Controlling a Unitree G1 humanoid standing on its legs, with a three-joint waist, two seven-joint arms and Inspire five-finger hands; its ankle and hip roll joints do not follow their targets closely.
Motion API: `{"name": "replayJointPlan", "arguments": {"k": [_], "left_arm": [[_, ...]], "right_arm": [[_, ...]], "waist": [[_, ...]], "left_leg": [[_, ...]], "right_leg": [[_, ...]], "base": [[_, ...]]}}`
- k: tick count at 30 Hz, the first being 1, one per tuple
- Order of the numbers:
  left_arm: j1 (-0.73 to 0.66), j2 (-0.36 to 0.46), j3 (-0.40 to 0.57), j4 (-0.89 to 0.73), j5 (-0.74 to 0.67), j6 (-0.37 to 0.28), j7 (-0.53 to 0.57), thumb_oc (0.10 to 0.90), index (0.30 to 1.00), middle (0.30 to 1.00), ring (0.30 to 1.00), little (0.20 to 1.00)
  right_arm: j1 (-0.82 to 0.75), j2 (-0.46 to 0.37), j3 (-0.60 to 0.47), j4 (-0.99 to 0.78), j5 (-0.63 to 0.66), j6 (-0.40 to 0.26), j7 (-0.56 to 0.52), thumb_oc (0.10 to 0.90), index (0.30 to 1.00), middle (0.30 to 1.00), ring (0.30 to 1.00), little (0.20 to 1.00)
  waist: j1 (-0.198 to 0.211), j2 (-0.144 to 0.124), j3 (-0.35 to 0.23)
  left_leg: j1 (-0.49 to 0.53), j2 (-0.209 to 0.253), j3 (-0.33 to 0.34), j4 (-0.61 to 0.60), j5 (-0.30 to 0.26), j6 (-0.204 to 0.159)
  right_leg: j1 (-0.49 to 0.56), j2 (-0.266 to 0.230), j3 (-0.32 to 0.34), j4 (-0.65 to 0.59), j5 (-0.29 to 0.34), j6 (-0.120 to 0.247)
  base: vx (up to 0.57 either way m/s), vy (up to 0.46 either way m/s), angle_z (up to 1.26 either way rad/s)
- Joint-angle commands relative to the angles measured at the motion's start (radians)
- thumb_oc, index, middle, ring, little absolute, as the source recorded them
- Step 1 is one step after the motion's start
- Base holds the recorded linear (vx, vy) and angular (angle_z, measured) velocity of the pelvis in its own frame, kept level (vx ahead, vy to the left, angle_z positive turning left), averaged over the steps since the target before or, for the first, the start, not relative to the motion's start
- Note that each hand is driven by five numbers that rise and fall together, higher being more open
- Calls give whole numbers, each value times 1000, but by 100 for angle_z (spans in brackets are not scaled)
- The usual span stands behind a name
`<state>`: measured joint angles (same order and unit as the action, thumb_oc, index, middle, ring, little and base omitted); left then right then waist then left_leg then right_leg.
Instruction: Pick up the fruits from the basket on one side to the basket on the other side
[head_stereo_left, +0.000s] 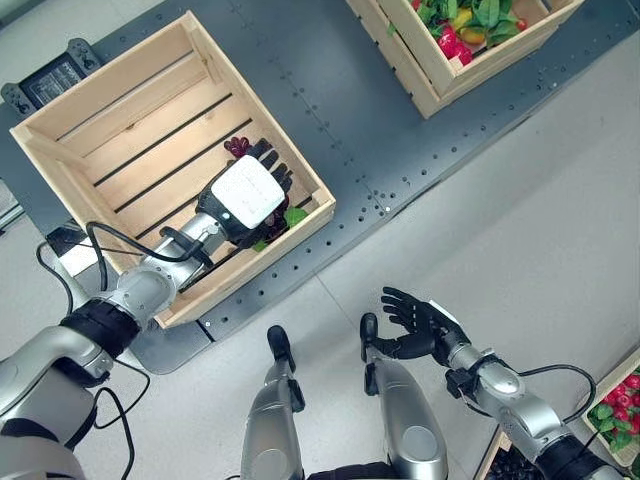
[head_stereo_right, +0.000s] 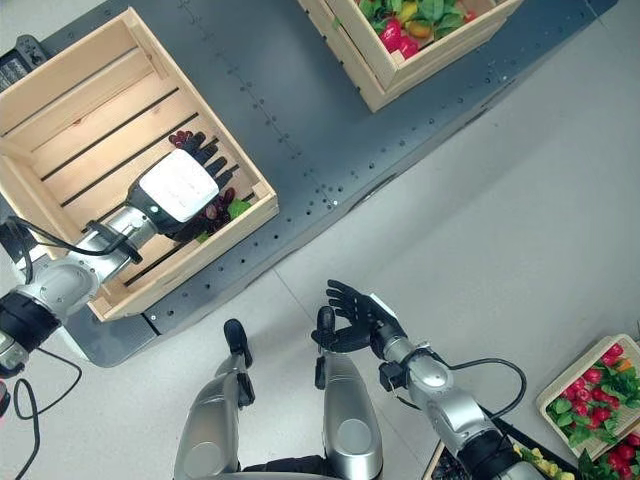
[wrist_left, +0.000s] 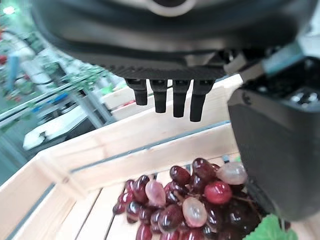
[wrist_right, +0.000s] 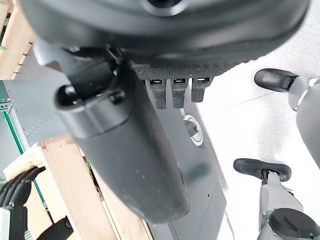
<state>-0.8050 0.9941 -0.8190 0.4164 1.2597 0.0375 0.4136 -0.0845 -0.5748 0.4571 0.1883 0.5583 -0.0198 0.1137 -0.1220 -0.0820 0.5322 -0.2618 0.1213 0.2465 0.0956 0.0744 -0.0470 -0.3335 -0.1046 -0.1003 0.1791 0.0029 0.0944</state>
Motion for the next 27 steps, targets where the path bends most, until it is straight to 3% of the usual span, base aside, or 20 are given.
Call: {"name": "replayJointPlan", "arguments": {"k": [1, 7, 15, 27], "left_arm": [[-132, 8, 44, -14, 55, 28, -14, 800, 900, 900, 900, 900], [-161, 8, 20, 21, 126, 3, -88, 800, 900, 900, 900, 900], [-173, -11, -17, 67, 186, 28, -201, 800, 900, 900, 900, 900], [-185, -30, -18, 178, 193, 229, -303, 800, 900, 900, 900, 900]], "right_arm": [[0, -47, -8, -127, 47, -30, -25, 800, 900, 900, 900, 900], [-12, -48, -2, -130, 56, -28, -41, 800, 900, 900, 900, 900], [-38, -41, 16, -120, 78, -14, -68, 800, 900, 900, 900, 900], [-61, -25, 48, -76, 94, -13, -56, 800, 900, 900, 900, 900]], "waist": [[-20, -2, -12], [-23, -10, -12], [-23, -28, -12], [-21, -59, -12]], "left_leg": [[-107, 4, -30, 224, -91, -30], [-131, 9, -26, 241, -96, -31], [-172, 21, -28, 271, -101, -37], [-232, 38, -35, 320, -110, -49]], "right_leg": [[-4, -25, -19, 26, 10, 33], [-17, -24, -16, 20, 15, 34], [-32, -20, -24, 15, 19, 33], [-54, -16, -29, 3, 29, 29]], "base": [[3, -6, -8], [1, -1, -1], [1, -5, 0], [5, -8, -1]]}}
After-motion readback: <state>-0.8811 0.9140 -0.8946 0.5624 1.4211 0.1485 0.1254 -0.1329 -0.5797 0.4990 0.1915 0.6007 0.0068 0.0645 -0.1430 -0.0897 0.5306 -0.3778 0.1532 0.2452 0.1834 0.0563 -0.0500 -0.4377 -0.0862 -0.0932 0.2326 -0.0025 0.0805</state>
